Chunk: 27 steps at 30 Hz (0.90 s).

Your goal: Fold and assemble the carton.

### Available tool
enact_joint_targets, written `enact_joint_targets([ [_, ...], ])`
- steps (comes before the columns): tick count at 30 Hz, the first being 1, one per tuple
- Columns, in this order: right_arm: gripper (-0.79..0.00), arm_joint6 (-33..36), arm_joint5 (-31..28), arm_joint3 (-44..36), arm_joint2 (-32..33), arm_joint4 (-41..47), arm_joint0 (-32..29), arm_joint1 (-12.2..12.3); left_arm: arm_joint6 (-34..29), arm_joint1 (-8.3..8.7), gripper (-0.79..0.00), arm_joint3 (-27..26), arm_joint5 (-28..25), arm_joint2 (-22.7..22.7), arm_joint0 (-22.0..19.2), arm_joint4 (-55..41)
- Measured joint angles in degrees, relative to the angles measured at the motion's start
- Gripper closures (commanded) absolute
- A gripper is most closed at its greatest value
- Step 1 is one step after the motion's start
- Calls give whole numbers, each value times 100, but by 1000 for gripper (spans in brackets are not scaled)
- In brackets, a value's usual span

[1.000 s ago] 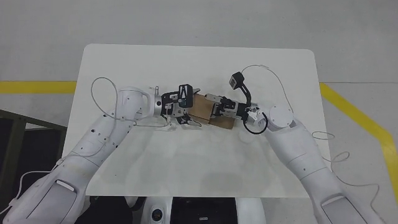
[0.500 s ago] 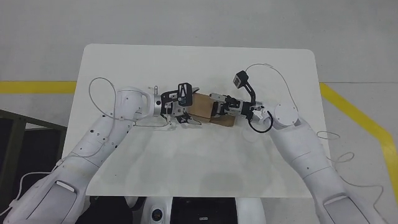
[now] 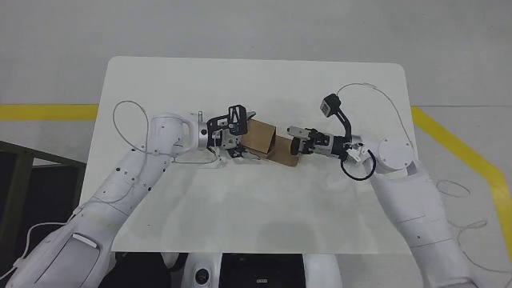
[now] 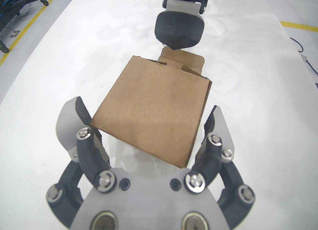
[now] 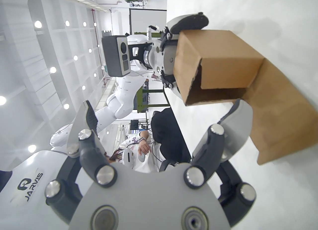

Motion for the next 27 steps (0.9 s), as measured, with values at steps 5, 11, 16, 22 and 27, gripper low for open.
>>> enact_joint_targets([
  [5,-785,-37,284,-483,349,-193,-530,121,-79,-12,-785,-21,31,-4,24,-56],
  [11,-785,125,111,-445,496,-257,-777,195,-132,-18,-785,-42,57,-26,43,-88],
  [16,-785,188,-107,-38,317,-108,-637,175,-168,-23,-785,-62,62,-38,54,-89],
  [22,-785,226,-373,476,67,160,-342,120,-177,-23,-785,-74,47,-52,68,-68],
  [27,-785,284,-516,878,-131,340,-116,74,-184,-23,-785,-71,35,-68,81,-57],
])
